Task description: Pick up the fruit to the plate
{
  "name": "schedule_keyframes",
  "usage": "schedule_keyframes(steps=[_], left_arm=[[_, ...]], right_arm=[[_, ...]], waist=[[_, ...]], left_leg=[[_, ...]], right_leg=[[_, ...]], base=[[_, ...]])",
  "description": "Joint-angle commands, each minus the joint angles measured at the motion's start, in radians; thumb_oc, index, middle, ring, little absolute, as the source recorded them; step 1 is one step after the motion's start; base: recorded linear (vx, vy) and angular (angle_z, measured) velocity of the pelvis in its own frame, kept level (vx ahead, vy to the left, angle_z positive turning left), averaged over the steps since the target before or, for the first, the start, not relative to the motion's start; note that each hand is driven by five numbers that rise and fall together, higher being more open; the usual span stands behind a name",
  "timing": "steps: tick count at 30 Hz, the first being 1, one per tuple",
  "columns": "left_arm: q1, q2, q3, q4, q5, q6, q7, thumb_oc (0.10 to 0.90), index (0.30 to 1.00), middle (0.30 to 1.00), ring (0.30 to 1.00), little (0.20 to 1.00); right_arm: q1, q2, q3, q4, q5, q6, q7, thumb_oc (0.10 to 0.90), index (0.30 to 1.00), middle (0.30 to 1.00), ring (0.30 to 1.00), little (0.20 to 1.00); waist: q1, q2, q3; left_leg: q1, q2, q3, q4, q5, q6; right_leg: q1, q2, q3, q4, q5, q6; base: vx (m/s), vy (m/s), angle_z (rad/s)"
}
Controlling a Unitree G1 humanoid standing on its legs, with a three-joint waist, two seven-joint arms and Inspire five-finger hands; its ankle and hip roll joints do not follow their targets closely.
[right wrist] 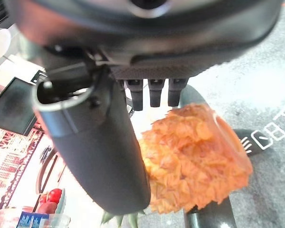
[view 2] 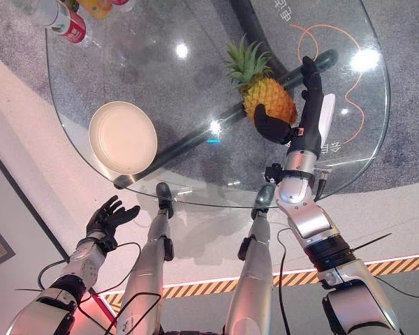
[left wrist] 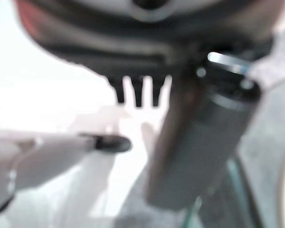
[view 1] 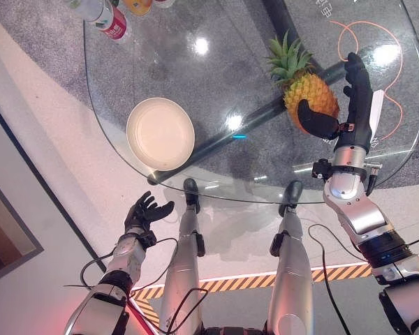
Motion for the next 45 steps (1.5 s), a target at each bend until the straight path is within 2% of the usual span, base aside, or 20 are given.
schedule_keyframes(steps=[1, 5, 10, 14, 21, 29, 33, 45], left_arm=[[0.051, 0.015, -0.003, 0.046, 0.014, -0.028, 0.025, 0.8, 0.9, 0.9, 0.9, 0.9], [0.049, 0.016, -0.007, 0.046, 0.011, -0.029, 0.021, 0.8, 0.9, 0.9, 0.9, 0.9], [0.051, 0.019, -0.006, 0.032, 0.023, -0.019, 0.034, 0.8, 0.9, 0.9, 0.9, 0.9], [0.056, 0.03, -0.001, 0.031, 0.025, -0.018, 0.027, 0.8, 0.9, 0.9, 0.9, 0.9], [0.05, 0.057, 0.006, 0.03, 0.028, -0.007, 0.014, 0.8, 0.9, 0.9, 0.9, 0.9], [0.047, 0.084, 0.012, 0.022, 0.033, 0.009, 0.008, 0.8, 0.9, 0.9, 0.9, 0.9], [0.047, 0.1, 0.014, 0.014, 0.034, 0.019, 0.006, 0.8, 0.9, 0.9, 0.9, 0.9], [0.031, 0.133, 0.02, 0.0, 0.045, 0.049, 0.004, 0.8, 0.9, 0.9, 0.9, 0.9]], right_arm=[[0.005, -0.032, -0.037, -0.085, -0.005, -0.025, -0.027, 0.8, 0.9, 0.9, 0.9, 0.9], [0.008, -0.036, -0.03, -0.079, -0.012, -0.005, -0.013, 0.8, 0.9, 0.9, 0.9, 0.9], [0.014, -0.053, -0.013, -0.069, -0.027, 0.063, 0.055, 0.8, 0.9, 0.9, 0.9, 0.9], [0.016, -0.073, -0.007, -0.066, -0.019, 0.077, 0.073, 0.8, 0.9, 0.9, 0.9, 0.9], [0.01, -0.121, 0.018, -0.066, -0.04, 0.115, 0.166, 0.8, 0.9, 0.9, 0.9, 0.9], [-0.012, -0.18, 0.051, -0.07, -0.08, 0.189, 0.224, 0.8, 0.9, 0.9, 0.9, 0.9], [-0.017, -0.197, 0.062, -0.067, -0.089, 0.24, 0.252, 0.8, 0.9, 0.9, 0.9, 0.9], [-0.047, -0.237, 0.11, -0.036, -0.13, 0.333, 0.363, 0.8, 0.9, 0.9, 0.9, 0.9]], waist=[[-0.017, 0.007, -0.002], [-0.018, 0.007, -0.002], [-0.015, 0.002, -0.002], [-0.014, -0.003, -0.002], [-0.013, -0.015, -0.002], [-0.009, -0.026, -0.002], [-0.006, -0.032, -0.002], [0.001, -0.048, -0.002]], left_leg=[[0.018, 0.0, 0.02, 0.04, -0.037, 0.0], [0.013, 0.002, 0.019, 0.042, -0.036, 0.0], [0.008, 0.002, 0.016, 0.046, -0.038, -0.001], [0.006, 0.005, 0.015, 0.048, -0.038, -0.002], [0.0, 0.009, 0.01, 0.048, -0.036, -0.003], [-0.004, 0.011, 0.004, 0.05, -0.039, -0.004], [-0.007, 0.012, -0.001, 0.052, -0.04, -0.004], [-0.008, 0.018, -0.007, 0.051, -0.04, -0.005]], right_leg=[[-0.061, 0.027, 0.003, 0.085, 0.025, -0.018], [-0.067, 0.027, 0.005, 0.089, 0.025, -0.018], [-0.071, 0.026, 0.002, 0.093, 0.024, -0.017], [-0.071, 0.027, -0.001, 0.095, 0.024, -0.016], [-0.076, 0.033, -0.004, 0.098, 0.025, -0.014], [-0.078, 0.035, -0.009, 0.101, 0.024, -0.013], [-0.078, 0.037, -0.012, 0.103, 0.023, -0.013], [-0.076, 0.038, -0.022, 0.105, 0.024, -0.012]], base=[[0.0, 0.0, 0.0], [0.0, 0.0, 0.0], [0.0, -0.013, 0.0], [0.0, -0.027, 0.0], [0.0, -0.014, 0.0], [0.0, -0.008, 0.0], [0.0, -0.018, 0.0], [0.0, -0.011, 0.0]])
